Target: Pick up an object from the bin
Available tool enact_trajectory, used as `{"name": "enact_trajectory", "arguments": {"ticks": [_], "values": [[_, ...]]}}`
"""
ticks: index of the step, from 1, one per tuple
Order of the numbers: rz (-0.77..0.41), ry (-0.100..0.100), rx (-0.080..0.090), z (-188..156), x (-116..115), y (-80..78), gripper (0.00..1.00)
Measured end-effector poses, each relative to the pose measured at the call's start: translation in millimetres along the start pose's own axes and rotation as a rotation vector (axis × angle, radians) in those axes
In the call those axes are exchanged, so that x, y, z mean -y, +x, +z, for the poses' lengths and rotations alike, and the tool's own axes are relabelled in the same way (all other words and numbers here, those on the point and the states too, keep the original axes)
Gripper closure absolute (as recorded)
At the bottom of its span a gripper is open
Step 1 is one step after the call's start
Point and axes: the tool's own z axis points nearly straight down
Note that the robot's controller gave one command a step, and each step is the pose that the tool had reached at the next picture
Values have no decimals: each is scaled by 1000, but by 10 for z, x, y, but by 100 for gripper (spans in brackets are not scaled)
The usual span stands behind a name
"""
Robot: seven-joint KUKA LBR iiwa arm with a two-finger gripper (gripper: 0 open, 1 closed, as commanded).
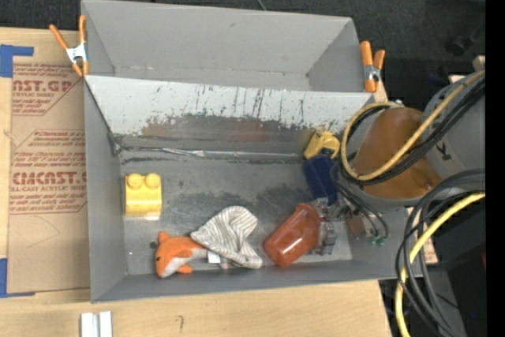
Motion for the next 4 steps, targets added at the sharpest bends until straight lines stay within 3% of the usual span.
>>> {"name": "enact_trajectory", "arguments": {"ticks": [1,2,3,4], "values": [[-26,-5,-5,8,71,-30,100],[-38,-5,-15,-396,134,-42,100],[-45,-4,-10,-544,155,-56,100],[-161,-1,0,-396,231,-68,100]]}}
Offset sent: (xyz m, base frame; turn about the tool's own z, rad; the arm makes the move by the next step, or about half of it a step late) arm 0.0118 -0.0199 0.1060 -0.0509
